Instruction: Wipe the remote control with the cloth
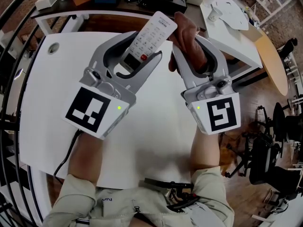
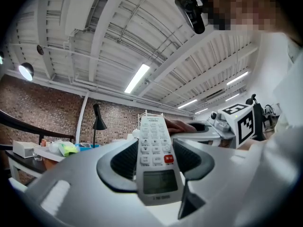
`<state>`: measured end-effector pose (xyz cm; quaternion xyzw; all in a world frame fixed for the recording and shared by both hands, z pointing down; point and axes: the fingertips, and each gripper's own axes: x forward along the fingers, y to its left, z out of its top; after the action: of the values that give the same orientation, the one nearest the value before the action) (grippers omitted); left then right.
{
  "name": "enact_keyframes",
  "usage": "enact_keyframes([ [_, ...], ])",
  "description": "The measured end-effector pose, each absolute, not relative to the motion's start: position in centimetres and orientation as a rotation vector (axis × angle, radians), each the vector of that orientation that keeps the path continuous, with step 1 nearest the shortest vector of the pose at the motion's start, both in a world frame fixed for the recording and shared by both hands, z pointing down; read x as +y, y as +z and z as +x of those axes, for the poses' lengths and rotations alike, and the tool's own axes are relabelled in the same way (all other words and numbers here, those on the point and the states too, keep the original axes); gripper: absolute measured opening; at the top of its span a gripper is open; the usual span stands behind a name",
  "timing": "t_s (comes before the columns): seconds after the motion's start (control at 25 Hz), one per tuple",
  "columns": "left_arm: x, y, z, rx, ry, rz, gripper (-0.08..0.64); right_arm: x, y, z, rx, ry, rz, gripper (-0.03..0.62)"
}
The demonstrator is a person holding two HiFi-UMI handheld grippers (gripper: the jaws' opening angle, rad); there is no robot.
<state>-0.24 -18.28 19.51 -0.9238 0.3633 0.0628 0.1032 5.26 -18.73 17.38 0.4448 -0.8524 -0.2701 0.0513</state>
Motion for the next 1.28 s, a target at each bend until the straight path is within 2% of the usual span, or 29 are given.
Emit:
enact_keyframes([
  [0.52,-17.5,18.3,-0.5,1.036,0.278,-2.774,0.244,-17.4,18.6,2.8,-2.549,-0.959,1.21,0.127],
  [1.28,-17.1,17.6,-1.1,1.003,0.387,-2.869,0.244,-15.6,23.1,-0.1,-2.512,-0.986,0.845,0.126],
])
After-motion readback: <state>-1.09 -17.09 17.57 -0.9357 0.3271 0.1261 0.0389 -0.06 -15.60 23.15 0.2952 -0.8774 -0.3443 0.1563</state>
